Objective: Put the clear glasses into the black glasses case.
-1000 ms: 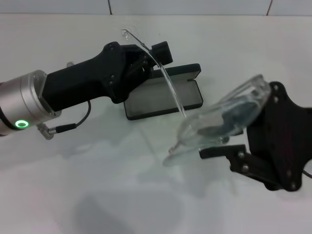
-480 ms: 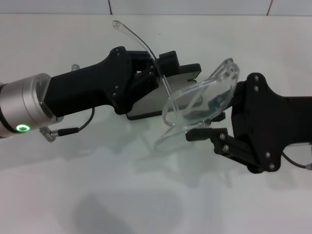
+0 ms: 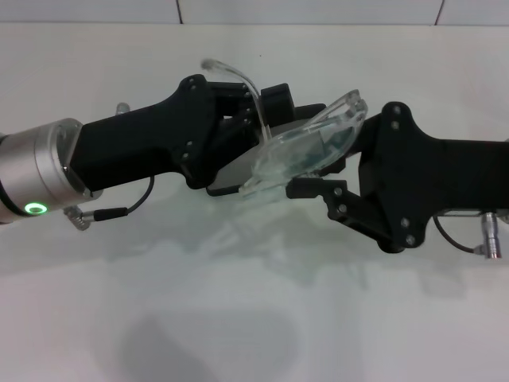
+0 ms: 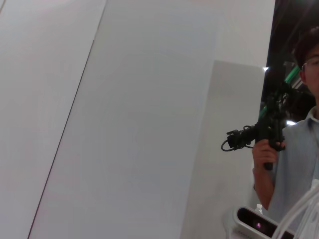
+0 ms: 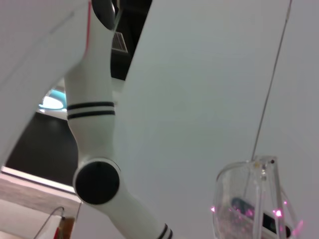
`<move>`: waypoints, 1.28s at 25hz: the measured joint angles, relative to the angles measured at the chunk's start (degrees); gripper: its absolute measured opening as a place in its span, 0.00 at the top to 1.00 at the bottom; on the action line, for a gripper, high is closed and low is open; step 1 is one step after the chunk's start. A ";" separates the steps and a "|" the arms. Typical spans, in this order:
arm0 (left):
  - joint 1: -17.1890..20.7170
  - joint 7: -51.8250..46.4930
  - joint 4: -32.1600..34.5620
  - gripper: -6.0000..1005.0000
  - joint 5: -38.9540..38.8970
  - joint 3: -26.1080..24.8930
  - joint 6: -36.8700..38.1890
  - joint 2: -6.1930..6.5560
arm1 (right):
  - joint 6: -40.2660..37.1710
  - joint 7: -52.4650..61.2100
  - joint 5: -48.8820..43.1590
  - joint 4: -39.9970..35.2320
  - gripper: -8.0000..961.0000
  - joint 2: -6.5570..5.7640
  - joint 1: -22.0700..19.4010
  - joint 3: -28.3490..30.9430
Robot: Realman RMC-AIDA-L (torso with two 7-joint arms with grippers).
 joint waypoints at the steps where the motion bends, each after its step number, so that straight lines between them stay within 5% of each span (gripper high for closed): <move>1: -0.01 0.00 0.00 0.95 0.00 0.04 0.01 0.00 | 0.49 0.08 -0.08 0.07 0.90 0.00 0.13 -0.04; 18: -0.08 0.04 -0.01 0.95 0.03 -0.15 0.00 0.12 | 3.44 1.88 -0.59 0.58 0.92 -0.01 1.08 -0.14; 26: 1.69 0.59 -0.01 0.95 0.05 -8.12 -0.36 0.72 | 1.27 2.34 -0.60 0.16 0.92 -0.24 0.46 0.16; 32: 3.44 0.68 -0.01 0.95 0.04 -9.25 -0.12 1.29 | 2.09 2.76 -0.63 0.67 0.92 -0.36 0.56 0.30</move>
